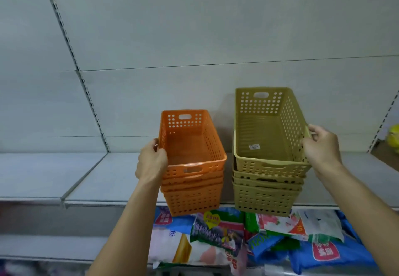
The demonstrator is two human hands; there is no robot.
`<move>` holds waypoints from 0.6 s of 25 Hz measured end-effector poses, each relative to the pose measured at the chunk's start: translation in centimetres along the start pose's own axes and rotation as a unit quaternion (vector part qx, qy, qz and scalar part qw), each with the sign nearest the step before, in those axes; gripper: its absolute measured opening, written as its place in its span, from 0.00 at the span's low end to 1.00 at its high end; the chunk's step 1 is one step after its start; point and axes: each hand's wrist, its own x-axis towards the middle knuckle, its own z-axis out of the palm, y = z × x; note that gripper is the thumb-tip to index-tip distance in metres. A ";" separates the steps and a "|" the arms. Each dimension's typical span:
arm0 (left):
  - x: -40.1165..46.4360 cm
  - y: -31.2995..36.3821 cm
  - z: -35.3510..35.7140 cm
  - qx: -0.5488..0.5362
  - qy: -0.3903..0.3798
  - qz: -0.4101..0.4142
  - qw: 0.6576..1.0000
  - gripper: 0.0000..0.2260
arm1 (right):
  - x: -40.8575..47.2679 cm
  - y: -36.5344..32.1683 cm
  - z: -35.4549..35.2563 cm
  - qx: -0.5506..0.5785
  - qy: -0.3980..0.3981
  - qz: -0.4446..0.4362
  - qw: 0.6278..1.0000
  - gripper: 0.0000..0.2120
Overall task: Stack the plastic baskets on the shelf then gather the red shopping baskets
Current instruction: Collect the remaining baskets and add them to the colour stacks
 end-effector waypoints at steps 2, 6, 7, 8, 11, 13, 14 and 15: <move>-0.3 -0.7 0.1 -0.027 -0.022 0.006 0.999 0.14 | -0.1 0.1 0.6 -0.031 -0.019 0.004 0.999 0.17; -1.3 -1.7 0.0 -0.027 -0.057 0.030 0.998 0.14 | -0.5 0.3 1.1 -0.111 -0.093 0.019 0.989 0.13; -1.8 -1.9 0.1 -0.008 -0.067 0.046 0.997 0.15 | -0.6 0.6 1.1 -0.140 -0.112 0.024 0.984 0.17; -2.3 -2.2 0.2 0.015 -0.069 0.069 0.995 0.20 | -1.0 0.8 1.2 -0.172 -0.125 0.023 0.977 0.20; -4.3 -2.9 0.1 0.090 -0.039 0.115 0.989 0.26 | -3.7 1.2 1.5 -0.264 -0.127 -0.069 0.954 0.26; -6.0 -3.3 -0.1 0.114 -0.018 0.145 0.983 0.25 | -6.7 0.9 2.4 -0.278 -0.104 -0.177 0.938 0.26; -6.8 -3.7 -0.3 0.120 -0.010 0.167 0.979 0.24 | -8.1 0.9 3.1 -0.265 -0.099 -0.223 0.933 0.25; -7.7 -3.9 -0.6 0.123 -0.006 0.186 0.975 0.24 | -9.7 0.8 3.8 -0.245 -0.103 -0.255 0.930 0.24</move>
